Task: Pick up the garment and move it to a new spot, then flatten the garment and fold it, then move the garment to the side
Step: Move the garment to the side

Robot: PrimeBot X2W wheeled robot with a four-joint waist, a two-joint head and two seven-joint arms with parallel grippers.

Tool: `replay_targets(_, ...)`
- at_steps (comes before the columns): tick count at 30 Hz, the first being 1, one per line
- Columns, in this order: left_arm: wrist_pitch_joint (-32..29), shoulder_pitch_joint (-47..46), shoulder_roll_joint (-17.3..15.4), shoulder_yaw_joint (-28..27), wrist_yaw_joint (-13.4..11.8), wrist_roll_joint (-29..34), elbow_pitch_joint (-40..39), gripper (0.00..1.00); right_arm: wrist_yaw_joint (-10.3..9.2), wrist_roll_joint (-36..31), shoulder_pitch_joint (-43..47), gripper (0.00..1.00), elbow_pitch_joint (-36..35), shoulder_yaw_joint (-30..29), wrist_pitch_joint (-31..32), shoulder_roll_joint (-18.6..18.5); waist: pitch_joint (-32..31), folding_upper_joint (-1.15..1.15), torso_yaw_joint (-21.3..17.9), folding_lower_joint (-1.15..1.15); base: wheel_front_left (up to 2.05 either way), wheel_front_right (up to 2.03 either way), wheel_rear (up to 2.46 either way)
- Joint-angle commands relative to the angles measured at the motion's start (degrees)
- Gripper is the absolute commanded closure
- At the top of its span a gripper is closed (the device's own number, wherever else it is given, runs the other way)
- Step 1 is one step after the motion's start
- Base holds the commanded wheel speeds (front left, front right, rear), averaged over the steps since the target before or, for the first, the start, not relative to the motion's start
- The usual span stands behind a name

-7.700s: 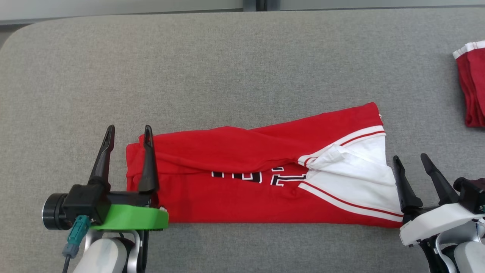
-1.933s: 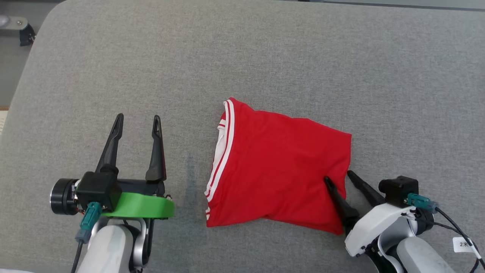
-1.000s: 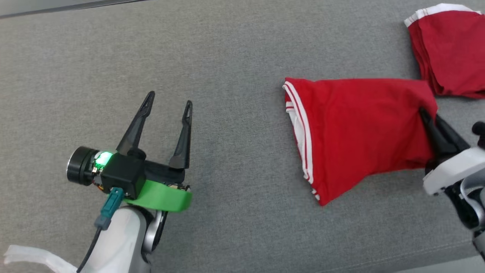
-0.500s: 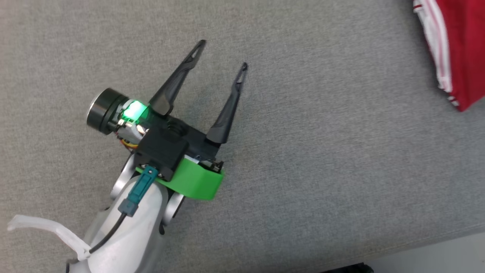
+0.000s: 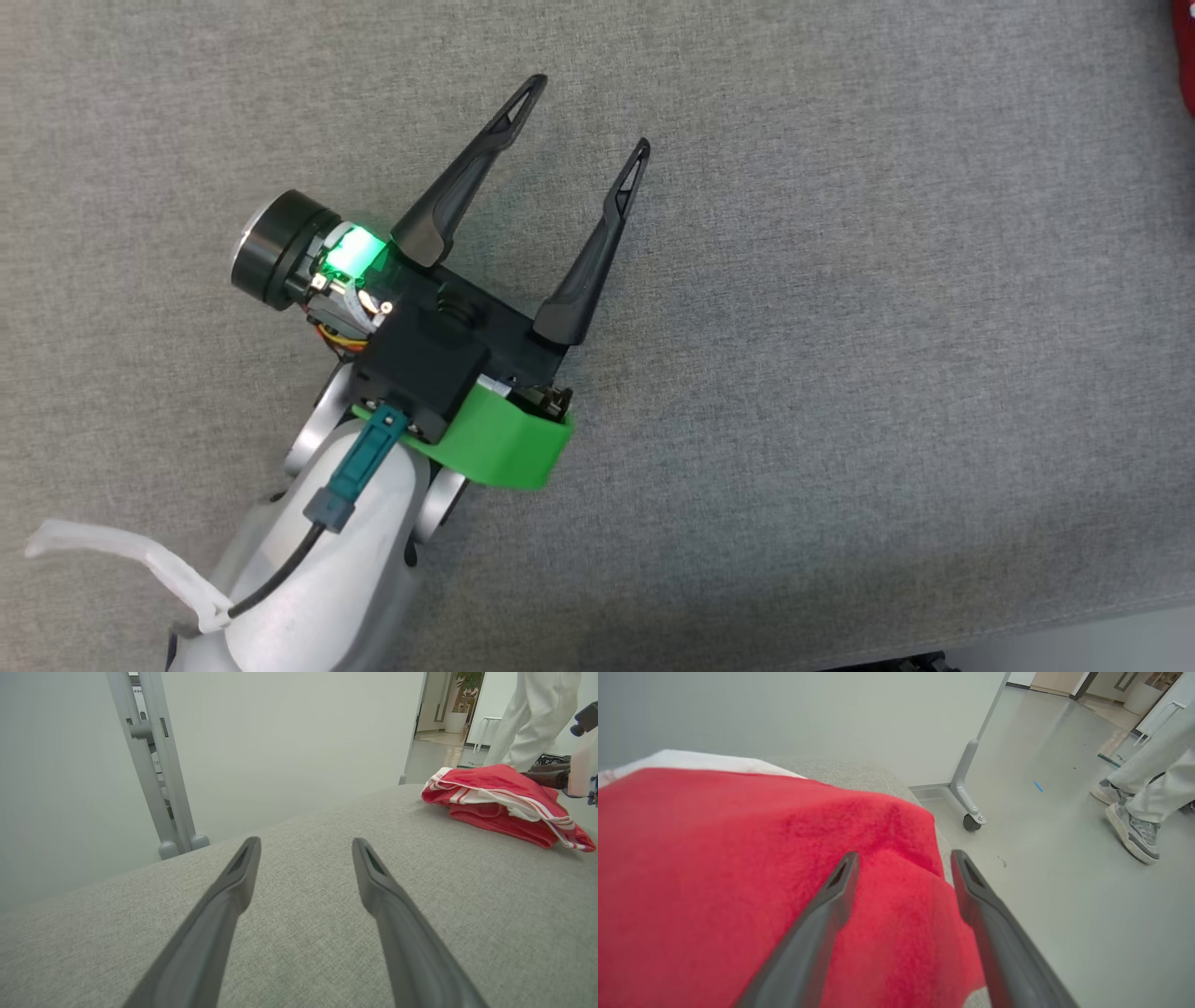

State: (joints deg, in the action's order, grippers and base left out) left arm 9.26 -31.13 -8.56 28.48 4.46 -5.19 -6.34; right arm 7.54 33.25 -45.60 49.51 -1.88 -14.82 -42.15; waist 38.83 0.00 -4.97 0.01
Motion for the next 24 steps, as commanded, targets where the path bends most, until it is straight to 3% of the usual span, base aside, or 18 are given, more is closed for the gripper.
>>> replay_targets(1, 0.5, 0.6, -0.5, -0.4, -0.5, -0.3, 0.4, 0.0, -0.12, -1.2, 1.6, 0.0, -2.1, -1.4, -0.4, 0.7, -1.9, 0.0, -0.6, -0.01, 0.0, 0.0, 0.0)
replay_targets(6, 1.2, 3.1, -1.1, -1.8, -1.9, -1.6, 1.9, 0.0, -0.12, -5.6, 9.6, 0.0, -13.5, -7.1, -0.4, 7.3, -6.5, 0.0, -2.4, -0.01, 0.0, 0.0, 0.0)
replay_targets(11, 1.5, 6.8, -1.5, -3.7, -3.9, -3.5, 3.1, 0.0, -0.12, -10.4, 19.6, 0.0, -27.2, -10.2, -0.4, 16.6, -11.9, 0.0, -4.0, -0.01, 0.0, 0.0, 0.0)
replay_targets(17, 2.0, 12.0, -1.9, -5.8, -6.3, -5.6, 4.3, 0.0, -0.12, -13.6, 29.5, 0.0, -38.2, -7.7, -0.4, 24.8, -17.6, 0.0, -4.0, -0.01, 0.0, 0.0, 0.0)
replay_targets(24, 3.0, 17.5, -1.9, -8.5, -9.3, -7.9, 5.7, 0.0, -0.11, -15.1, 38.4, 0.0, -45.6, -5.3, -0.4, 30.4, -22.8, 0.0, -0.5, -0.01, 0.0, 0.0, 0.0)
